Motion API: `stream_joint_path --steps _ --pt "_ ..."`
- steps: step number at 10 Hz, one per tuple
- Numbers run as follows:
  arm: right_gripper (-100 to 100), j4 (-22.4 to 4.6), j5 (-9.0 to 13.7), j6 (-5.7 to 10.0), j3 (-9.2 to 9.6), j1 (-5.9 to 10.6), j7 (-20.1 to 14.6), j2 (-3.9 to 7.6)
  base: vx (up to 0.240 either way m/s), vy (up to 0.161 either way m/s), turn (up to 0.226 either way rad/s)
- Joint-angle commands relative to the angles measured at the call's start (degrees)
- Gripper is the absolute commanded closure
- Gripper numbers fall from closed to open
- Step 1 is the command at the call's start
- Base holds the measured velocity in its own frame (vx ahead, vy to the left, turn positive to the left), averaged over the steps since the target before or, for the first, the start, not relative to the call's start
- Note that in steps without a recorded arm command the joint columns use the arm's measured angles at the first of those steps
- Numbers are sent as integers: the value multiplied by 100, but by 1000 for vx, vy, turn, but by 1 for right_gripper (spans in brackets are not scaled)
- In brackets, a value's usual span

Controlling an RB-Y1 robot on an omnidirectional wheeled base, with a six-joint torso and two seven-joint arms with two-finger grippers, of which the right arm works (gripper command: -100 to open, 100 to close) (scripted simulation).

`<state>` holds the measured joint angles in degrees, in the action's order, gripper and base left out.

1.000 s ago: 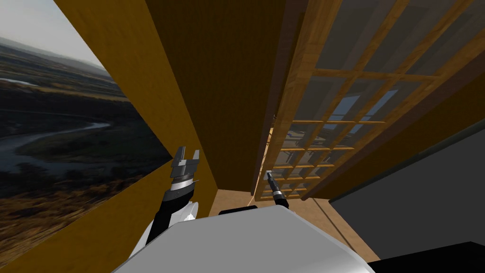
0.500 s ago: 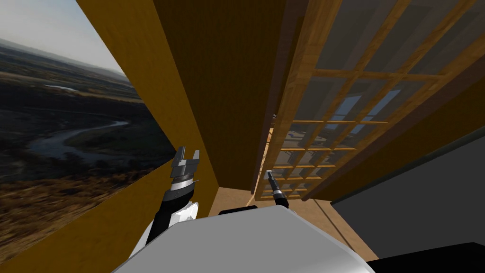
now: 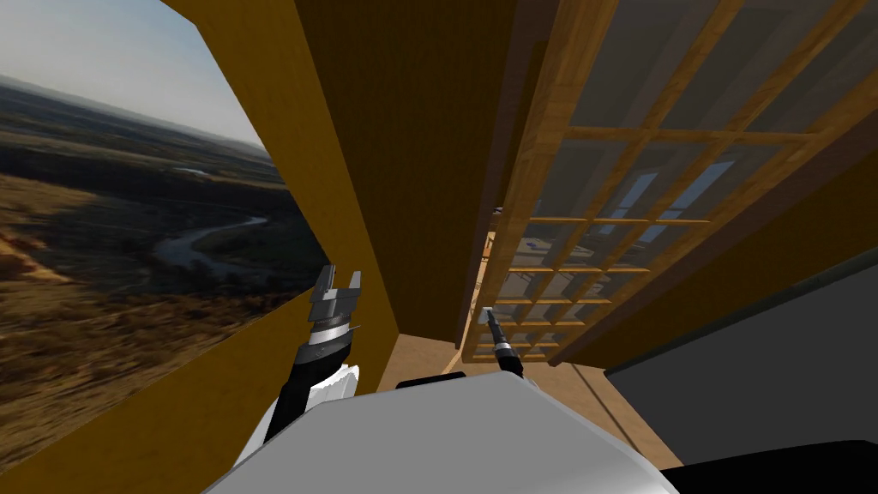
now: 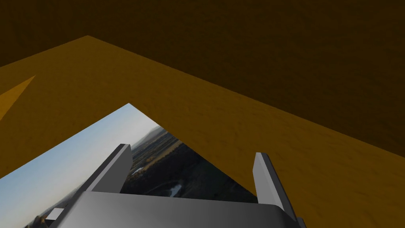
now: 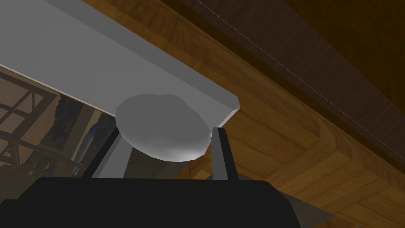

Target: Pull the door open

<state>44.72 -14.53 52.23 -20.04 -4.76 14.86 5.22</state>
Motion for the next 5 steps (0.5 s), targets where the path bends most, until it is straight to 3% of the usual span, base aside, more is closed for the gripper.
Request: stream_joint_path --steps 1,4,5 --pt "100 -97 129 21 39 50 -286 19 -55 -12 85" --pt "100 -163 249 28 65 94 -547 50 -43 -17 66" --pt "100 -230 370 36 91 139 -780 81 -59 -12 74"
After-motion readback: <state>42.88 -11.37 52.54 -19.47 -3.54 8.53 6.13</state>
